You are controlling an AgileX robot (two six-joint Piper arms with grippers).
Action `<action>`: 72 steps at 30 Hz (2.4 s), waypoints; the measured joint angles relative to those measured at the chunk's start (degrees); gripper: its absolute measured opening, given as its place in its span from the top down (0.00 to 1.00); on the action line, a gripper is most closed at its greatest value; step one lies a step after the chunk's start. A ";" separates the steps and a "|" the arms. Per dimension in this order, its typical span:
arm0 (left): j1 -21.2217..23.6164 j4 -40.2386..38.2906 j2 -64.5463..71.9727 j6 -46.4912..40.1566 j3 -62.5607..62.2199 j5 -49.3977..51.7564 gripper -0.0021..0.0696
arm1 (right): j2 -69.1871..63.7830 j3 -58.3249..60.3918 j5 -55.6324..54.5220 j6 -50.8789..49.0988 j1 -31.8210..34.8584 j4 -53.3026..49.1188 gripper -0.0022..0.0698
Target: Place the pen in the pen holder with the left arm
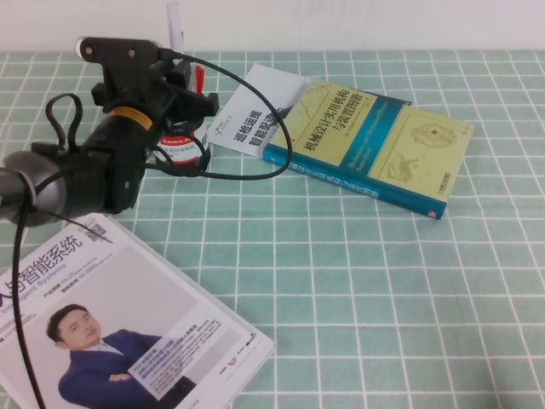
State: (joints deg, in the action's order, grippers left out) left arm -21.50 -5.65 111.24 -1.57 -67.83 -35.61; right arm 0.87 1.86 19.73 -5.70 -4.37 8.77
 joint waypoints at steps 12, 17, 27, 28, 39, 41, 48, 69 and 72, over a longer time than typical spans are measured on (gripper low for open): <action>0.00 -1.78 2.25 -1.04 -1.77 -0.73 0.82 | 0.00 0.00 0.00 0.00 0.00 0.00 1.00; 0.00 -4.78 2.72 -1.04 -1.77 -0.19 0.82 | 0.00 0.00 0.00 0.00 0.00 0.00 1.00; 0.07 -5.17 2.72 -1.13 -1.90 0.42 0.82 | 0.00 0.00 0.00 0.00 0.00 0.00 1.00; 0.07 -5.17 2.72 -1.13 -1.90 0.52 0.82 | 0.00 0.00 0.00 0.00 0.00 0.00 1.00; 0.07 -6.60 1.73 -1.25 -1.90 1.40 0.67 | 0.00 0.00 0.00 0.00 0.00 0.00 1.00; 0.07 -6.92 0.70 -1.35 -1.90 2.46 0.66 | 0.00 0.00 0.00 0.00 0.00 0.00 1.00; 0.07 -7.06 -6.43 -2.63 -1.90 10.50 0.66 | 0.00 0.00 0.00 0.00 0.00 0.00 1.00; -0.61 -6.48 -50.85 -5.55 14.20 48.27 0.97 | 0.00 0.00 0.00 0.00 0.00 0.00 1.00; -0.61 -6.73 -57.95 -4.88 22.06 48.15 0.97 | 0.00 0.00 0.00 0.00 0.00 0.00 1.00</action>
State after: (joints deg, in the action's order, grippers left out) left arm -22.11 -12.37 53.29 -6.45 -45.77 12.54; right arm 0.87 1.86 19.73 -5.70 -4.37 8.77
